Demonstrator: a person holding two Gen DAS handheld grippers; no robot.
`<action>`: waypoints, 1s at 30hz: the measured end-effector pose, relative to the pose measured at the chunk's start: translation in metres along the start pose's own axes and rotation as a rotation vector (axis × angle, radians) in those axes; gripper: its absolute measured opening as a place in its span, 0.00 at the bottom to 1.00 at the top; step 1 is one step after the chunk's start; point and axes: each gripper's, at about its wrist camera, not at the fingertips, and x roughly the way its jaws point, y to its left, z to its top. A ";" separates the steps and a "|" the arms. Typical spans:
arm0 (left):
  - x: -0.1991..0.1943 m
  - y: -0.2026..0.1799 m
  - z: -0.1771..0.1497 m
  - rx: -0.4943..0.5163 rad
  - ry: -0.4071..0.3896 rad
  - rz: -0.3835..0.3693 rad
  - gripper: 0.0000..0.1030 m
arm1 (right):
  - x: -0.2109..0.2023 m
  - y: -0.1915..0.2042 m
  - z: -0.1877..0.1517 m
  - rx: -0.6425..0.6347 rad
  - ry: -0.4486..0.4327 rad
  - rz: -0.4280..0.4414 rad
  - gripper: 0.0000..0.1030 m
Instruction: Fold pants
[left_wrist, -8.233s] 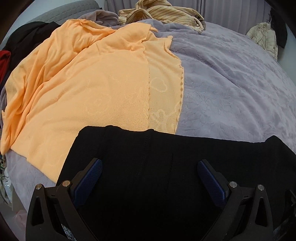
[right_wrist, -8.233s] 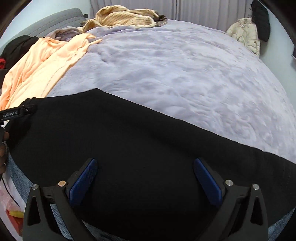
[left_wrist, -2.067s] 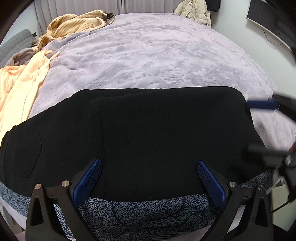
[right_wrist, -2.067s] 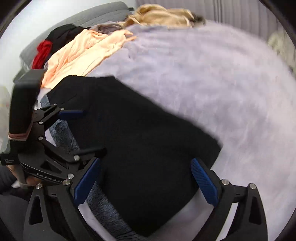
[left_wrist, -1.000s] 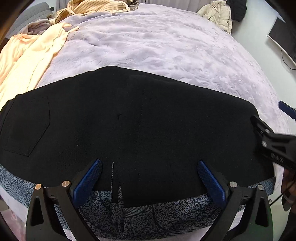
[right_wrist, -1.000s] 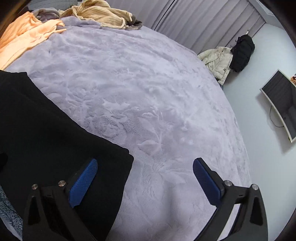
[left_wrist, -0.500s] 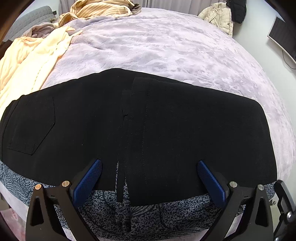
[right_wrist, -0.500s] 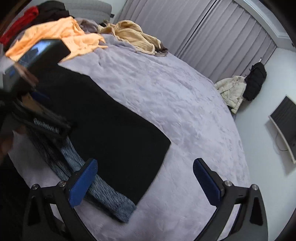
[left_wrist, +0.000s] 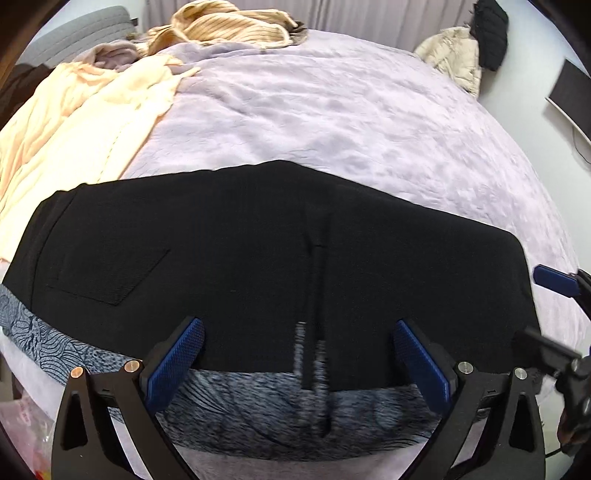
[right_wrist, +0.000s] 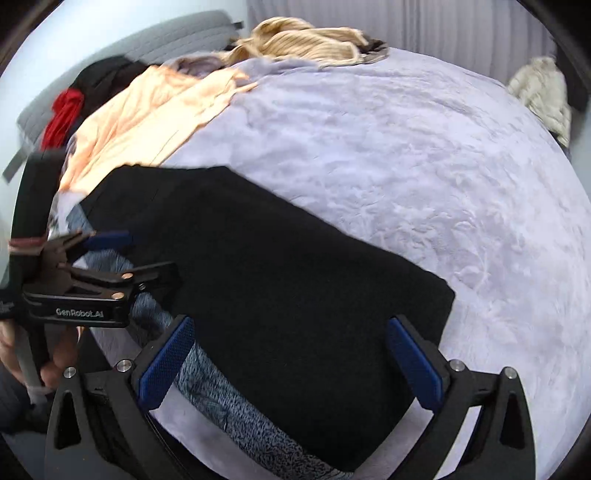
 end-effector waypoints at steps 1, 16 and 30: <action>0.009 0.002 0.000 0.001 0.023 0.008 1.00 | 0.007 -0.002 0.001 0.024 0.007 -0.040 1.00; -0.019 0.133 -0.001 -0.286 -0.060 0.189 1.00 | 0.082 0.090 0.048 -0.175 0.104 -0.014 1.00; 0.002 0.150 -0.030 -0.279 -0.057 0.173 1.00 | 0.109 0.150 0.112 -0.327 0.083 0.069 1.00</action>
